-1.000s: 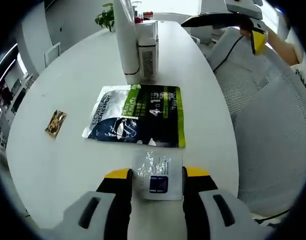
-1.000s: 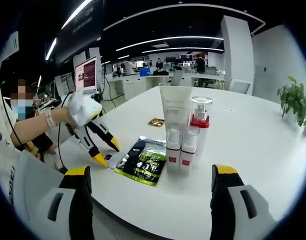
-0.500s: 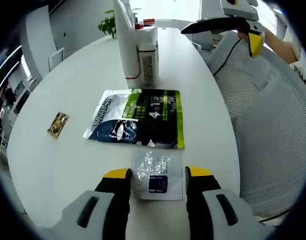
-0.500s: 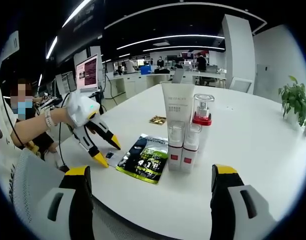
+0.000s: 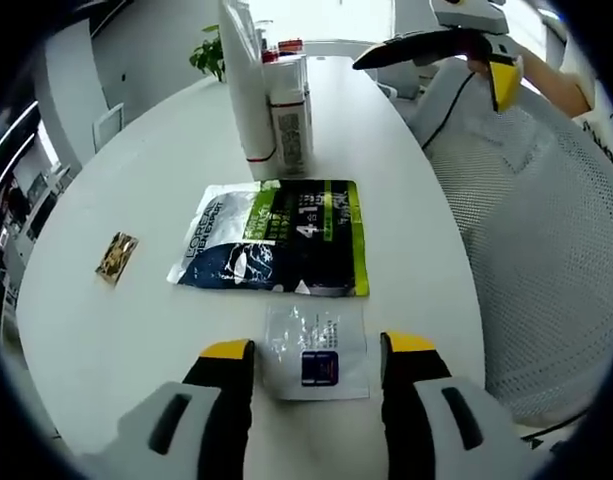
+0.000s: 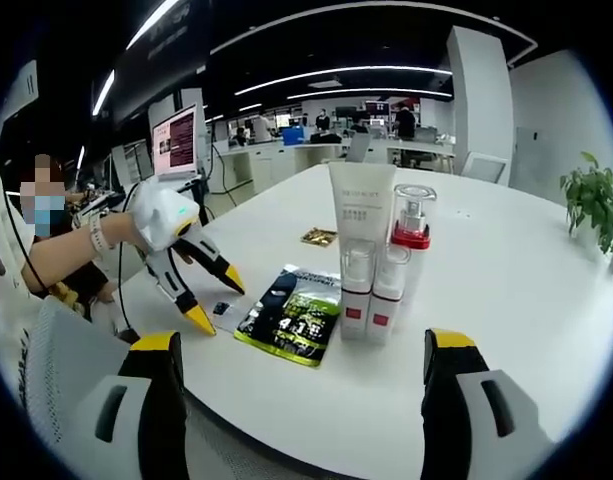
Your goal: Arrange the skincare products in the storage area until every visible bottle or jar stands upright without overlapping.
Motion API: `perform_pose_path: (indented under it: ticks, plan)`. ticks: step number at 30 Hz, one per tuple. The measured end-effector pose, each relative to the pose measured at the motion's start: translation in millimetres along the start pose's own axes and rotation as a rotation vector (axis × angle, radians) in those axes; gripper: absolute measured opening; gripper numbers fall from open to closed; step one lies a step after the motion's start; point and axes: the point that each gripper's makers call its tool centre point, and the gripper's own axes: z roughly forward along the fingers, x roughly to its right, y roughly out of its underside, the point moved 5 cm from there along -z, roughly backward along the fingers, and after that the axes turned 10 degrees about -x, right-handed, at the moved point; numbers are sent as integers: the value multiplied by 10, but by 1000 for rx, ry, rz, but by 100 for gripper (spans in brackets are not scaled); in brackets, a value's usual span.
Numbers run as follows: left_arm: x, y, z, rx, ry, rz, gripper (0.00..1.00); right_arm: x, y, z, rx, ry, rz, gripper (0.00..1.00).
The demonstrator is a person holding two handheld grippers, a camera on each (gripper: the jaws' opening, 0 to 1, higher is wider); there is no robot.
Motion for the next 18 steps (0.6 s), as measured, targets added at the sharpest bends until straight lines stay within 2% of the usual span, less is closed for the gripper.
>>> perform_pose_path:
  ticks: [2, 5, 6, 8, 11, 14, 18]
  plan:
    - [1, 0, 4, -2, 7, 5, 49, -8, -2, 0, -2, -1, -2, 100]
    - [4, -6, -6, -5, 10, 20, 54, -13, -8, -4, -3, 1, -3, 100]
    - [-15, -23, -25, 12, 21, 8, 54, -15, -7, -5, -6, 0, -4, 100]
    - [-77, -115, -106, 83, 30, -28, 54, -12, -5, -5, -12, 0, -7, 100]
    - [-256, -143, -212, 99, -6, -34, 55, 6, -9, -2, -16, 4, -10, 100]
    - [-421, -179, -283, 106, -48, -7, 57, 24, -29, -3, -13, 8, -10, 100]
    - [-743, -223, -338, 115, -87, -11, 57, 42, -44, 6, -12, 11, -4, 100]
